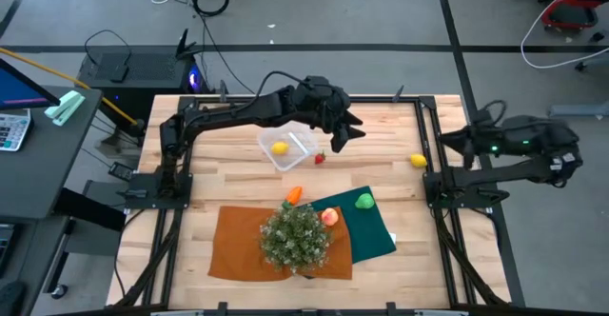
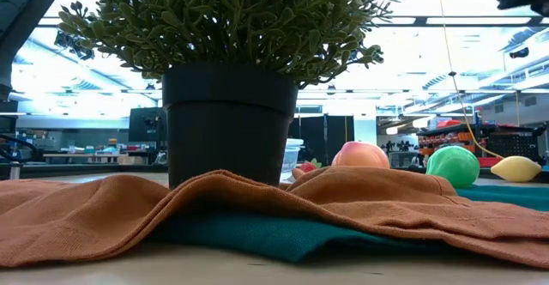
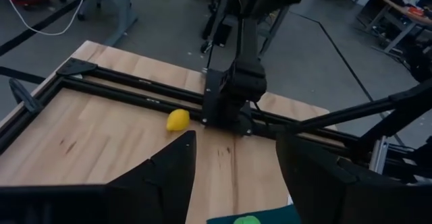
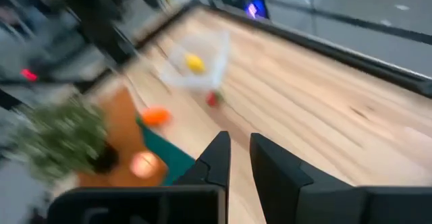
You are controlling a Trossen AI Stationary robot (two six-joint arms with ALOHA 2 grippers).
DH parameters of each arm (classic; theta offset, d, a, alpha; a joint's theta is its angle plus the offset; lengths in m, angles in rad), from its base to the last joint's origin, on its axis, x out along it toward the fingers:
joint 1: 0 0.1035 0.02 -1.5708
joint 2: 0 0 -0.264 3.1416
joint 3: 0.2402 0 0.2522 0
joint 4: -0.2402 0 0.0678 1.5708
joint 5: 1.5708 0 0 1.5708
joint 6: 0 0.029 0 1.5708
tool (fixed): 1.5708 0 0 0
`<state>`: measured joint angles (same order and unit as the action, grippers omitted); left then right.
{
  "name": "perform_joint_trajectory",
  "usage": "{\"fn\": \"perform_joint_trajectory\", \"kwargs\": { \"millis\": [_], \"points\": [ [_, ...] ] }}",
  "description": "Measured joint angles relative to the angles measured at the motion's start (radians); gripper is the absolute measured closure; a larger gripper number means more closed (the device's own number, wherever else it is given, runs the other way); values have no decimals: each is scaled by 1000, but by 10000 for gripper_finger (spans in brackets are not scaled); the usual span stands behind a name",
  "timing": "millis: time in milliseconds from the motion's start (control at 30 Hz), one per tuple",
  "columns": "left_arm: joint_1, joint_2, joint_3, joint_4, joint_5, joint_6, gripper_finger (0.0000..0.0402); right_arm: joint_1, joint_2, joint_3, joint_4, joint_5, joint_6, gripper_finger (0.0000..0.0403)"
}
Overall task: Pick and placing Produce into tupperware
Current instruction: Put the lemon into the transparent container
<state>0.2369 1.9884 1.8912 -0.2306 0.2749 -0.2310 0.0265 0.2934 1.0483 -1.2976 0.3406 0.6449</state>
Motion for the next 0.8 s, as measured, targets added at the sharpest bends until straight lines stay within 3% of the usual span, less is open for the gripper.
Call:
{"fn": "perform_joint_trajectory", "kwargs": {
  "millis": [200,433,633,800],
  "points": [
    [0,0,0,-1,0,-2,187,0,253,29,-155,15,-48,342],
    [2,-26,-1,-23,44,1,192,-46,507,35,-269,6,-127,259],
    [2,-83,-1,-77,53,28,189,-273,648,35,-269,-86,-300,193],
    [6,-153,0,-155,56,68,193,-515,729,35,-246,-250,-492,179]
  ]
}}
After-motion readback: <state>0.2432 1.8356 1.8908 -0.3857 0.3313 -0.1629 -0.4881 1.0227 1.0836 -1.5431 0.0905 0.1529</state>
